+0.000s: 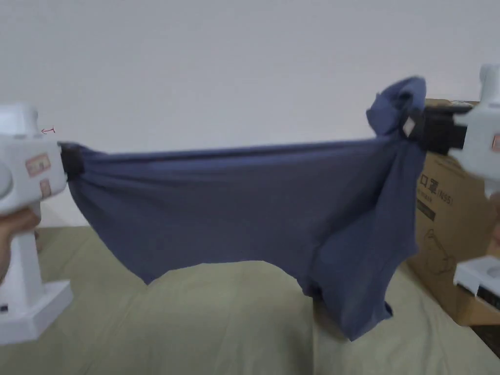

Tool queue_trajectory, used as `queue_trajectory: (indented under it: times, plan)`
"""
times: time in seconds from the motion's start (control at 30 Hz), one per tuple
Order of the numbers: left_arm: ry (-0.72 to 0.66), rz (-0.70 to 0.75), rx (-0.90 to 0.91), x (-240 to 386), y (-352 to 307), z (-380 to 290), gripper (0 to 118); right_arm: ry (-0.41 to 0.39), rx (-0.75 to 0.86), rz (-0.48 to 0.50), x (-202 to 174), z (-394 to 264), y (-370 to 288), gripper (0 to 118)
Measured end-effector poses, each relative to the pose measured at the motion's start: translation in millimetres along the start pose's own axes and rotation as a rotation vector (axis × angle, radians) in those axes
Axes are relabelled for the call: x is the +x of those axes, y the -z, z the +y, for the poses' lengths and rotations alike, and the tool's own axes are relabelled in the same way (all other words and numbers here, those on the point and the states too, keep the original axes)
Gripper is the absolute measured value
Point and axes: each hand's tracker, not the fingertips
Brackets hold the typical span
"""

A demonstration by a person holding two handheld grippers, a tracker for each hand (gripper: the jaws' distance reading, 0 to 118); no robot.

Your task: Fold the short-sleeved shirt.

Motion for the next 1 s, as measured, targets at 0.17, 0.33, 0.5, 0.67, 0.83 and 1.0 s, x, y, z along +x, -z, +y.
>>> queue_trajectory:
  times: [0.17,0.33,0.5,0.67,0.83,1.0]
  plan:
    - [0.050,0.004,-0.135,-30.3,-79.6,-89.2,5,0.037,-0.128,0.016,-39.7,-83.8,-58.6,3]
    - [0.134,0.006,-0.314,-41.3,-147.7,-180.1,5,0.117,-0.261,0.031,-76.6,-166.2,-111.8,3]
    - [0.140,-0.013,-0.512,-76.4,-181.4,-257.4,5,0.111,-0.425,0.020,-105.6,-254.1,-162.6,3]
    - [0.190,-0.028,-0.700,-93.7,-202.9,-326.4,5,0.209,-0.589,-0.016,-117.2,-329.3,-194.3,3]
    - [0.127,-0.035,-0.797,-101.0,-201.9,-358.3,5,0.256,-0.725,-0.074,-118.1,-375.1,-205.3,3]
    - [0.162,-0.039,-0.869,-101.7,-193.7,-379.2,5,0.278,-0.786,-0.107,-116.4,-396.1,-200.4,3]
